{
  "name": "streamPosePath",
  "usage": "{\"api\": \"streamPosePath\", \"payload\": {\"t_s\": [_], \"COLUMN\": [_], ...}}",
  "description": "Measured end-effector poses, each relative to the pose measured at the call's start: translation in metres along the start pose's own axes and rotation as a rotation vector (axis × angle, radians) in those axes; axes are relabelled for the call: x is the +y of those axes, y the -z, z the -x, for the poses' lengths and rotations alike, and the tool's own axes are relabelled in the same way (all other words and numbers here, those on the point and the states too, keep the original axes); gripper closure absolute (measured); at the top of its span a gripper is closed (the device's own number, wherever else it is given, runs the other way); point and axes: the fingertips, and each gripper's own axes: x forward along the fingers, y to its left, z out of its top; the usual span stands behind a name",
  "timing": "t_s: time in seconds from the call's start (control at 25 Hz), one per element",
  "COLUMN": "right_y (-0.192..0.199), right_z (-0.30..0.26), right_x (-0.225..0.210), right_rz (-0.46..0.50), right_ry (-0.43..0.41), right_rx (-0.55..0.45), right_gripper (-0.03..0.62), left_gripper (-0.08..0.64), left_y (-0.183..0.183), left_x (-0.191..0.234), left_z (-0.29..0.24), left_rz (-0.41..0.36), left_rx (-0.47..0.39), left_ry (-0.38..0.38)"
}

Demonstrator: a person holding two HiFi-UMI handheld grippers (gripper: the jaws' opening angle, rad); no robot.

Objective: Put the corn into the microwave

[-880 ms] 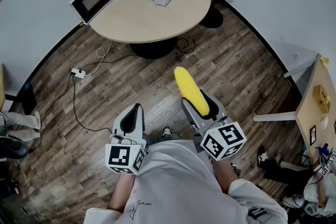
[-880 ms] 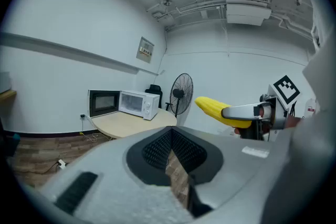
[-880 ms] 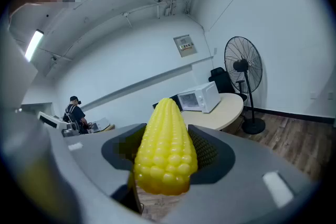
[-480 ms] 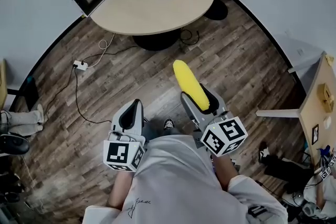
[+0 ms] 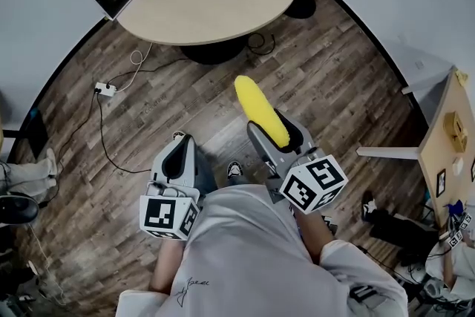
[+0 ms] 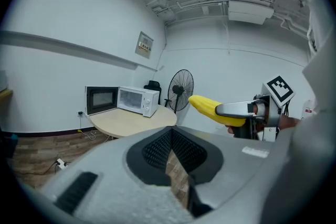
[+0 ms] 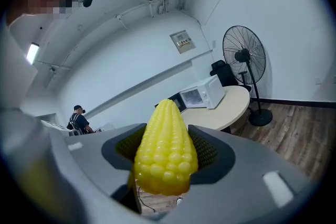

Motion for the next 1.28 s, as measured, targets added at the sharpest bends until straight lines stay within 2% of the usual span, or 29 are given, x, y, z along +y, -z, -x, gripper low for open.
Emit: {"api": "streamPosePath", "payload": {"t_s": [0.28,0.72,0.92,1.28], "right_y": [-0.013,-0.016,-0.022,-0.04], "right_z": [-0.045,-0.141,-0.181,-0.249], "right_x": [0.009,0.034,0.045,0.074], "right_rz": [0.006,-0.021,0.014,0.01], "right_ry": [-0.016,-0.027,-0.012,0.003], "right_rx": [-0.008,0.022,0.035,0.013], "right_gripper": [0.331,0.331,0.331,0.331], "left_gripper": [0.569,0.569,0.569,0.569], "left_y": [-0.012,-0.033,-0.046,-0.074], "left_x": [0.034,0.118,0.156,0.229], "left_z": [-0.016,-0.039,-0.05,-0.06], "left_rz": [-0.016,-0.013,-0.007,-0.01], "left_rx": [0.013,0.038,0.042,0.03], "left_ry": [0.011,0.011,0.016,0.036]}}
